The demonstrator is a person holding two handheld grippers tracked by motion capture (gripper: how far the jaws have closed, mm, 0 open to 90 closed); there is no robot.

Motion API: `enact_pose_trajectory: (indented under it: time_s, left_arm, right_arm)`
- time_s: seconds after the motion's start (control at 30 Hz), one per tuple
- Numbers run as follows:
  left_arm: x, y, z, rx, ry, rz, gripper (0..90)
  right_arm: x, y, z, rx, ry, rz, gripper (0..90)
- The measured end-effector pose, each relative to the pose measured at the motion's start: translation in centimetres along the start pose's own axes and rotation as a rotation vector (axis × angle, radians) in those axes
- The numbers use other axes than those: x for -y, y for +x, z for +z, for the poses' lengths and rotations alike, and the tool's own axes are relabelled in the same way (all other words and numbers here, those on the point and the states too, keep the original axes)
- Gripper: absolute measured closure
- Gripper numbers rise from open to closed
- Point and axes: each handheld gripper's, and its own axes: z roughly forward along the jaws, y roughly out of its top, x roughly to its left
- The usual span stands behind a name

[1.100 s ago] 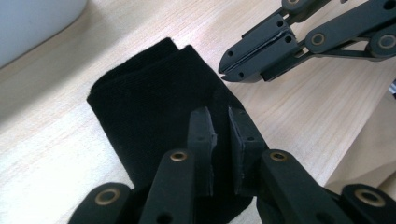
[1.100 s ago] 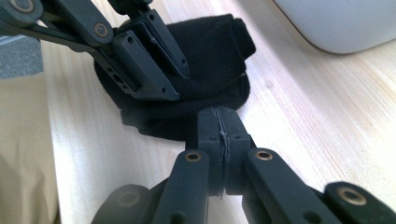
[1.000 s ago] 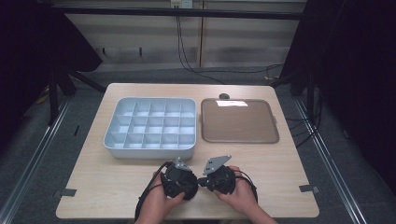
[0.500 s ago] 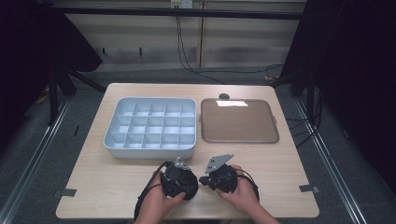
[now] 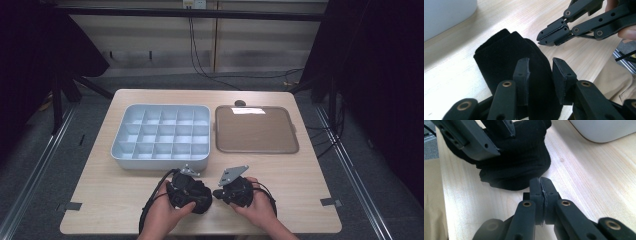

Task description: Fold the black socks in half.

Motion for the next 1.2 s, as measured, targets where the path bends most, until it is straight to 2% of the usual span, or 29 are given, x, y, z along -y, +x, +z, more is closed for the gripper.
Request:
enact_pose_trajectory:
  time_s: [0.17, 0.3, 0.53, 0.7, 0.77, 1.0, 1.2]
  left_arm:
    - [-0.3, 0.0, -0.5, 0.005, -0.008, 0.005, 64.9]
    - [-0.4, 0.2, -0.7, 0.002, -0.016, -0.008, 63.7]
    - [-0.3, 0.0, -0.3, 0.003, 0.002, -0.005, 64.2]
    - [0.0, 0.0, 0.7, 0.014, 0.026, -0.004, 67.3]
    - [0.1, 0.0, 1.0, 0.011, 0.039, 0.009, 67.7]
    - [0.4, -0.2, 1.8, -0.011, 0.041, 0.014, 68.4]
    - [0.5, -0.2, 2.0, -0.013, 0.036, 0.011, 70.1]
  right_arm:
    - [0.0, -0.1, 0.0, -0.001, 0.000, -0.001, 88.8]
    - [0.0, -0.1, 0.1, -0.002, -0.004, 0.000, 88.8]
    - [0.0, -0.1, 0.0, -0.001, 0.001, -0.002, 88.8]
    - [0.0, -0.2, 0.0, 0.000, 0.002, 0.000, 88.7]
    - [0.0, -0.2, -0.1, 0.005, -0.003, -0.001, 88.8]
    - [-0.1, -0.3, -0.1, 0.003, -0.012, 0.010, 88.9]
    - [-0.7, -0.3, -0.5, -0.005, -0.052, 0.023, 89.1]
